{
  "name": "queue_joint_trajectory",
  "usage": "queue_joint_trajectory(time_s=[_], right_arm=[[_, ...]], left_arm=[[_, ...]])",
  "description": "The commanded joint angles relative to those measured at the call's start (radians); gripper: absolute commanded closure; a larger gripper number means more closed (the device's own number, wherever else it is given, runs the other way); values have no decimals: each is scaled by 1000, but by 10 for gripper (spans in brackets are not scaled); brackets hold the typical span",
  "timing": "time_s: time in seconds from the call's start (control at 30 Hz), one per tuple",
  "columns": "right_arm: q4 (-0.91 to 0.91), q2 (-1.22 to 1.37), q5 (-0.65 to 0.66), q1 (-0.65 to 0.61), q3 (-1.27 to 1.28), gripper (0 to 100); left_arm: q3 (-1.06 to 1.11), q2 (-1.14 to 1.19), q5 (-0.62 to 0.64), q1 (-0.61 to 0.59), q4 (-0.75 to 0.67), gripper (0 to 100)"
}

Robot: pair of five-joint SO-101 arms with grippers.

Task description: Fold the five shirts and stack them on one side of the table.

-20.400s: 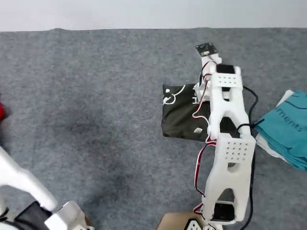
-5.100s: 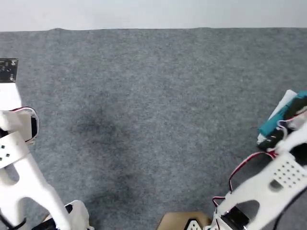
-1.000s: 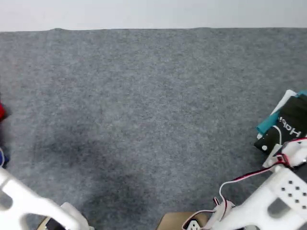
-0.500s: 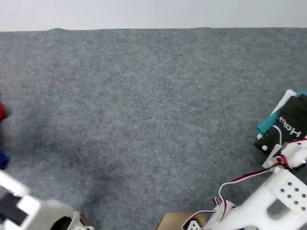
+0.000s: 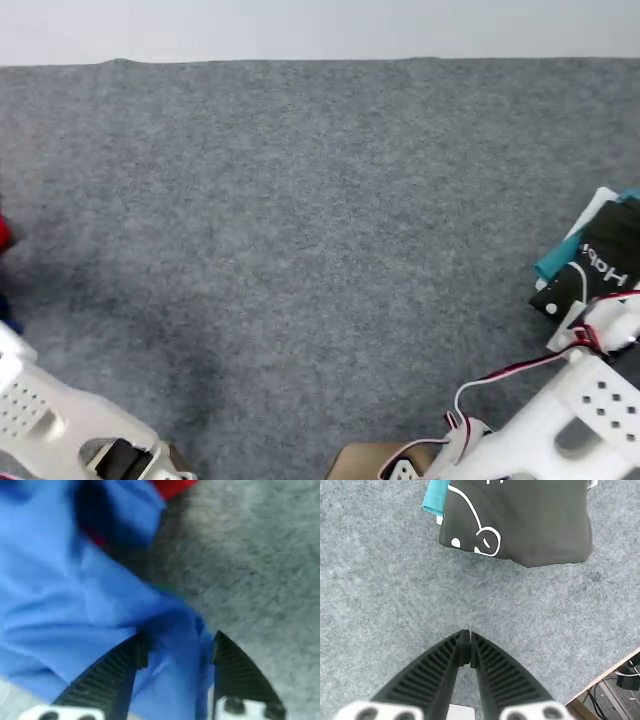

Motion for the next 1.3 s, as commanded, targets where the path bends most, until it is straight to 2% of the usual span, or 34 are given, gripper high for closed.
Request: queue_joint_trajectory(time_s=[0.0,0.03,0.2,0.43,0.57,0.7,0.9,1.07,1.27], right_arm=[[36,-22,8,-8,-3,988],[36,-22,8,-8,-3,988],[36,-22,6,-7,-3,988],[36,-22,5,-8,-2,988],[36,-22,8,-8,-2,988],[36,-22,11,-8,-2,988],[36,-22,11,-7,-2,988],[36,-22,9,-7,-2,988],[38,-22,9,-7,-2,988]], left_arm=[[-73,-9,-8,35,-11,940],[-87,-12,-8,44,-9,992],[-180,-107,-2,95,163,998],[-309,-344,166,252,321,998],[-349,-476,278,420,370,998],[-360,-571,384,635,374,998],[-371,-601,471,954,328,998],[-367,-600,496,1149,261,998],[-364,-600,500,1327,227,998]])
